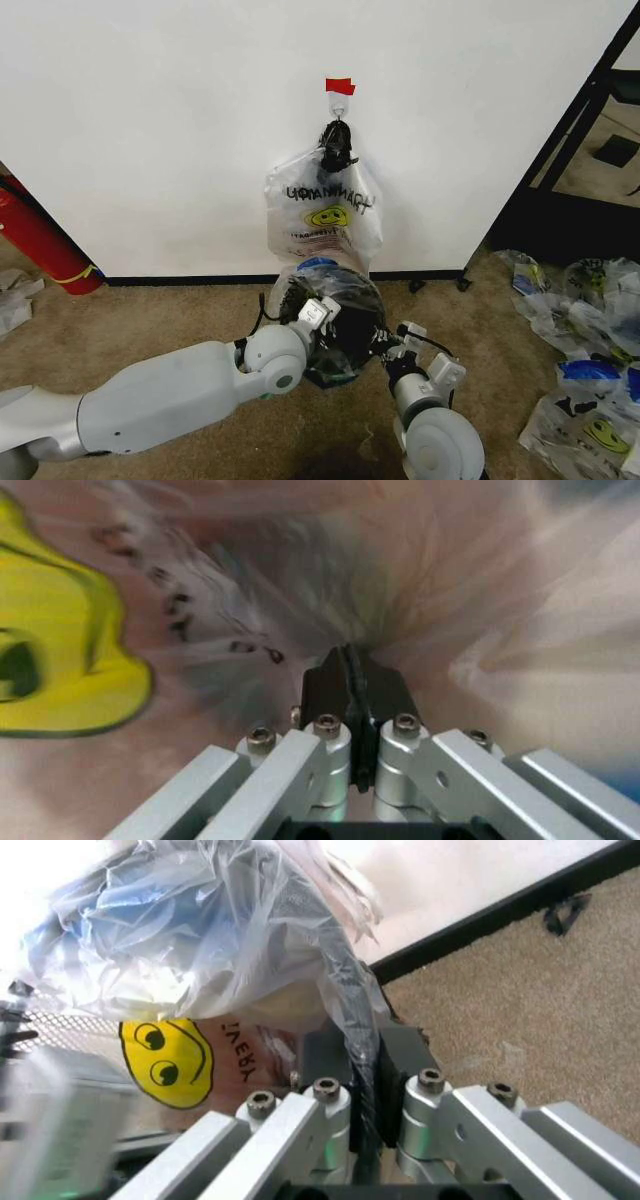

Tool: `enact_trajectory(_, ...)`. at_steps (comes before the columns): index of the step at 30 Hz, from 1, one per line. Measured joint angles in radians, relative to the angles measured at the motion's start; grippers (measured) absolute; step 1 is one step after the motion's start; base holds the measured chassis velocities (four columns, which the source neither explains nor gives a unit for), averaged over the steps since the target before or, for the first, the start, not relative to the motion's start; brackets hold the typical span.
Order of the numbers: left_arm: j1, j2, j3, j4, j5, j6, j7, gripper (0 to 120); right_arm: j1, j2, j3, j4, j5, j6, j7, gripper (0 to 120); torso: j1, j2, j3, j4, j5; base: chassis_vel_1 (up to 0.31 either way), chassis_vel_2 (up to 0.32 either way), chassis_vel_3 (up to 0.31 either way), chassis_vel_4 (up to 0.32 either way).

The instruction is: Pick up the garbage bag from the wall and place it over the trash bin.

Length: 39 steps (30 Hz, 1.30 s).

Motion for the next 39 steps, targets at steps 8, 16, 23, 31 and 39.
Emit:
enact_trajectory(8,-0.042,-0.047,0.071,0.07,-0.004,0.01,0.016,0,-0.01,0.001,-0.013,0.002,-0.03,0.01,-0.014,1,0.0,0.0,0.0,0.0001,0.0002,0.0,0.0,0.0,0.0)
enact_trajectory(16,-0.071,-0.091,0.109,0.117,-0.004,0.012,0.026,0,-0.015,0.003,-0.032,-0.006,-0.045,0.018,-0.022,1,0.0,0.0,0.0,0.0,0.0002,0.0,0.0,0.0,0.0)
enact_trajectory(23,-0.073,-0.081,0.093,0.112,-0.001,0.011,0.029,0,-0.011,0.001,-0.031,-0.016,-0.042,0.019,-0.022,1,0.0,0.0,0.0,0.0001,0.0002,0.0,0.0,0.0,0.0)
enact_trajectory(31,-0.092,-0.061,0.066,0.086,0.015,0.001,0.024,0,-0.005,0.0,-0.025,-0.023,-0.031,0.02,-0.019,1,0.0,0.0,0.0,0.0001,0.0002,0.0,0.0,0.0,0.0)
enact_trajectory(39,-0.075,-0.09,0.077,0.159,0.18,-0.055,0.077,0,-0.013,0.009,-0.035,-0.013,-0.025,0.02,-0.017,1,0.0,0.0,0.0,0.0002,0.0001,0.0,0.0,0.0,0.0)
